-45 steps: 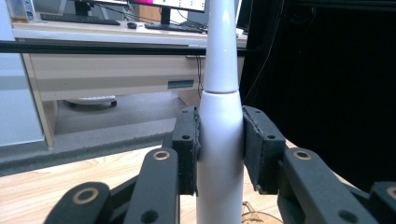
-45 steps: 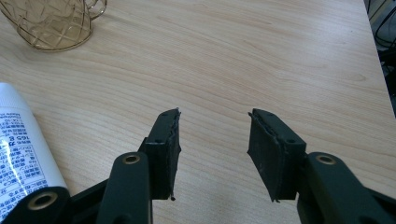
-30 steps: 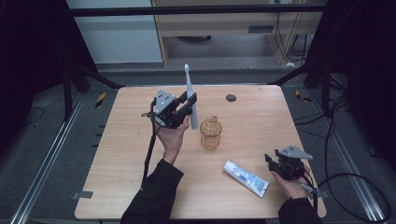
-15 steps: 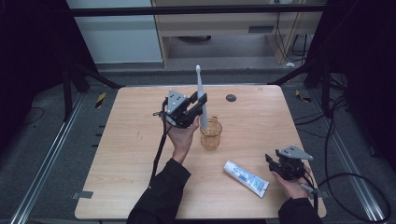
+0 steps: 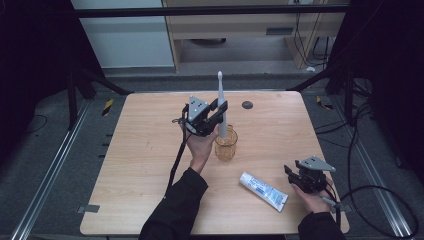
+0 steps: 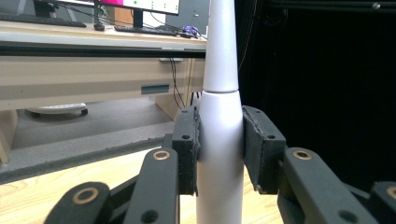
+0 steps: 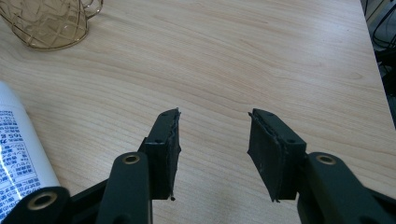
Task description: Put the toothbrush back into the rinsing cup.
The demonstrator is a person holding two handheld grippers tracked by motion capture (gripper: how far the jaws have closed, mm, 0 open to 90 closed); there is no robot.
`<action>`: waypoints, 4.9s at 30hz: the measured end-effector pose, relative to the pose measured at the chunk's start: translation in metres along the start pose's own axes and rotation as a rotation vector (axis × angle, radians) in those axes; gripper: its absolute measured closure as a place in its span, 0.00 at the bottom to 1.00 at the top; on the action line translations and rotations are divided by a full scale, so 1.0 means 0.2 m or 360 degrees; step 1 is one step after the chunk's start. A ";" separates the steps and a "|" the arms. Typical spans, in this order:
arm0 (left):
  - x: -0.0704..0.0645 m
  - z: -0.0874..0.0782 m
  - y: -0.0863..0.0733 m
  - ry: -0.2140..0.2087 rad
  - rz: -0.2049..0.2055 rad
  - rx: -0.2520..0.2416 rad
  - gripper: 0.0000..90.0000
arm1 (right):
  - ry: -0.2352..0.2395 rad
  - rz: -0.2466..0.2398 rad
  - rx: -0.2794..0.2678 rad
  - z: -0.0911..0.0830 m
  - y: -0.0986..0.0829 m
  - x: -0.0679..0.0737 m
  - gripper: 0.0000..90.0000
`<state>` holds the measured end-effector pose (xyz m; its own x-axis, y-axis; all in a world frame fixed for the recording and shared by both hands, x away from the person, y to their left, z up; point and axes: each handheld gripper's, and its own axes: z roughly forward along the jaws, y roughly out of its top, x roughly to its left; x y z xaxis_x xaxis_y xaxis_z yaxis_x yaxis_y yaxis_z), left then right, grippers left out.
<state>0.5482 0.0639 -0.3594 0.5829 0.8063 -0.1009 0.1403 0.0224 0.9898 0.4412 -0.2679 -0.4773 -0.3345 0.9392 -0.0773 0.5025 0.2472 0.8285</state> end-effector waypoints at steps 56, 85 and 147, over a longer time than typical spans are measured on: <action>0.00 -0.03 -0.38 -0.0063 0.0142 0.0215 0.75 | -0.0015 -0.0014 0.0008 0.00 0.00 0.00 0.59; -0.01 -0.06 -0.43 -0.0097 0.0182 0.0231 0.72 | -0.0015 -0.0005 0.0010 0.00 0.00 0.00 0.59; 0.49 -0.96 -0.48 0.0272 0.0117 0.0664 0.38 | 0.0102 -0.0051 -0.0003 -0.09 0.02 0.05 0.60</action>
<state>0.4374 0.2544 -0.4447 0.4681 0.8834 0.0210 0.4343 -0.2506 0.8652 0.4258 -0.2611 -0.4653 -0.4007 0.9137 -0.0681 0.4894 0.2763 0.8271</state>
